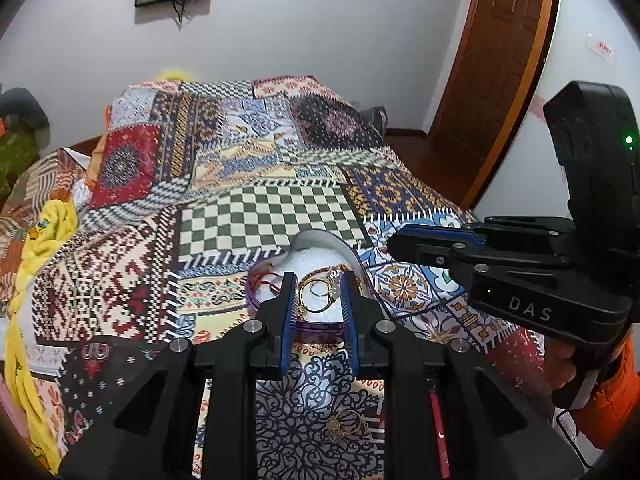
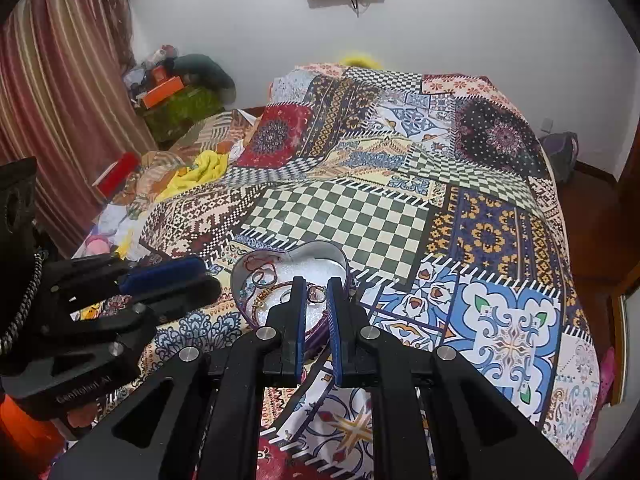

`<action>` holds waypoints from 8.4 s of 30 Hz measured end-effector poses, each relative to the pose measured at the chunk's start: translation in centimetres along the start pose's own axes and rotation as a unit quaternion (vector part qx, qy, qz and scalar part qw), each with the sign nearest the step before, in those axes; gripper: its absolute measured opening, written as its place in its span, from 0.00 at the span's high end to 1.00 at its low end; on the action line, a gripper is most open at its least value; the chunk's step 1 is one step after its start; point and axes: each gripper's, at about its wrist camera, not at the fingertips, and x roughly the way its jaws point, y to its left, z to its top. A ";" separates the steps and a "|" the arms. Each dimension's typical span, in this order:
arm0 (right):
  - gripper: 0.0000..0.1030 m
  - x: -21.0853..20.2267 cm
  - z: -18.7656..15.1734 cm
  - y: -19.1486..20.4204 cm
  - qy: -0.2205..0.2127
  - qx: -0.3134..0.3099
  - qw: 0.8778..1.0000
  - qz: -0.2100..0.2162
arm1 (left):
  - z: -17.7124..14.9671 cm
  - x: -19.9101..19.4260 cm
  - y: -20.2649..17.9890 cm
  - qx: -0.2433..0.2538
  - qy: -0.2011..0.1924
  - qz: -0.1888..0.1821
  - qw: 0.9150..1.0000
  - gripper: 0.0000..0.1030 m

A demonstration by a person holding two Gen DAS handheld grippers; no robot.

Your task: Organize jewelry

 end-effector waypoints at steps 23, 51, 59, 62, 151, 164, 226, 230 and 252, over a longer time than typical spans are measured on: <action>0.91 2.7 -1.1 -0.5 0.037 0.002 0.999 0.027 | -0.1 3.7 1.3 -0.014 0.037 -0.029 0.999 0.80; 0.70 2.9 -0.9 2.1 0.043 -0.052 0.998 0.006 | -0.6 0.9 2.8 -0.016 0.023 0.020 0.999 0.79; 0.70 1.2 -0.8 3.3 0.030 -0.066 0.997 -0.012 | -1.0 -1.5 2.5 -0.008 0.013 0.038 0.999 0.78; 0.70 0.4 -0.8 3.7 0.024 -0.064 0.998 -0.014 | -1.0 -2.8 2.5 -0.010 0.005 0.044 0.999 0.73; 0.62 1.4 -6.3 5.9 0.117 -0.048 0.992 -0.006 | -8.1 -3.5 2.1 -0.048 0.040 0.040 0.997 0.91; 0.64 4.4 -6.5 8.4 0.139 -0.096 0.985 -0.015 | -8.4 -6.3 4.9 -0.065 0.015 0.077 0.995 0.91; 0.77 2.7 1.4 0.6 0.025 -0.040 0.999 -0.028 | 2.2 2.4 1.9 -0.020 -0.003 0.038 0.999 0.91; 0.77 4.0 1.6 0.0 0.043 -0.039 0.998 -0.021 | 2.1 3.6 2.5 -0.028 0.014 0.023 0.999 0.91; 0.77 6.7 2.1 0.3 0.072 -0.071 0.995 -0.020 | 1.7 4.7 3.4 -0.035 0.035 0.015 0.999 0.91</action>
